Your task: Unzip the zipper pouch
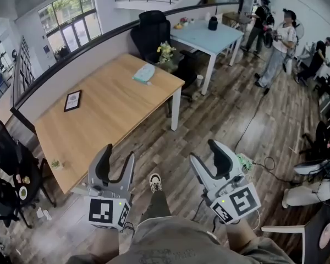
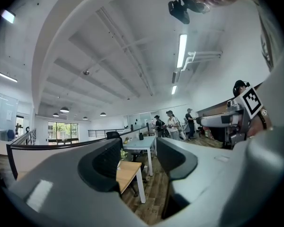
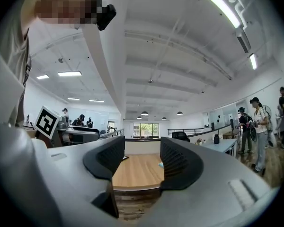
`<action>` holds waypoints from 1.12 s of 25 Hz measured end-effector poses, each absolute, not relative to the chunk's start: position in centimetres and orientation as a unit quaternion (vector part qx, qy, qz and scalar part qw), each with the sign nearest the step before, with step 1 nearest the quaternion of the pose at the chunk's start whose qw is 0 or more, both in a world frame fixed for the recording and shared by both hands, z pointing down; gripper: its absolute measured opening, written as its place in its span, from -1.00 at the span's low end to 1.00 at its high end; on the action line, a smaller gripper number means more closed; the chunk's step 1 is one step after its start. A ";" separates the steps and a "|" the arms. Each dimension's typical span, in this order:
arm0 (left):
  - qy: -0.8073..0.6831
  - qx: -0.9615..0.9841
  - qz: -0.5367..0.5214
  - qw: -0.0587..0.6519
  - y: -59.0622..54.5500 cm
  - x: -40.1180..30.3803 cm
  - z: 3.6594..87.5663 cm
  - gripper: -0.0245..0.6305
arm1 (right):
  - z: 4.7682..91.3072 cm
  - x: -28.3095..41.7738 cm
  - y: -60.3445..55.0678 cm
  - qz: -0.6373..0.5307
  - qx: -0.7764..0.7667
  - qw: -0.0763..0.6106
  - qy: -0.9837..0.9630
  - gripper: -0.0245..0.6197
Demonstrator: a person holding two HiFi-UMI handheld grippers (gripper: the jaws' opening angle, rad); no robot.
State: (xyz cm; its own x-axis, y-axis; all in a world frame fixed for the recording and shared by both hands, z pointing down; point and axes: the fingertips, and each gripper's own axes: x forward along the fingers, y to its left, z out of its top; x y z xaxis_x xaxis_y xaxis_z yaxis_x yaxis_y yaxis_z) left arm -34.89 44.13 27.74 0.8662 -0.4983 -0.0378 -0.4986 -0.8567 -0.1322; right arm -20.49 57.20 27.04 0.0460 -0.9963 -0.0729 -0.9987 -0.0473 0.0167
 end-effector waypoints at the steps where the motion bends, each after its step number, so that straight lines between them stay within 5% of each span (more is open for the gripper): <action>1: 0.259 -0.963 0.000 0.069 43.3 -34.4 27.9 -0.23 | 27.2 -19.9 56.3 0.032 -0.722 0.017 0.691 -0.24; 28: 0.248 -0.965 -0.052 0.069 9.9 -19.6 28.6 -0.23 | 27.2 -6.8 20.4 0.003 -0.693 -0.018 0.721 -0.24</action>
State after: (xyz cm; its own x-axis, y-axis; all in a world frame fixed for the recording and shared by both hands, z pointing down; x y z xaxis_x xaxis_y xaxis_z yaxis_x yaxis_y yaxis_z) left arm -19.65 9.95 28.61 0.8717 -0.4855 0.0669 -0.4712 -0.8677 -0.1581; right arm -6.76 20.44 27.24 -0.0385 -0.9990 0.0213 -0.9988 0.0391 0.0290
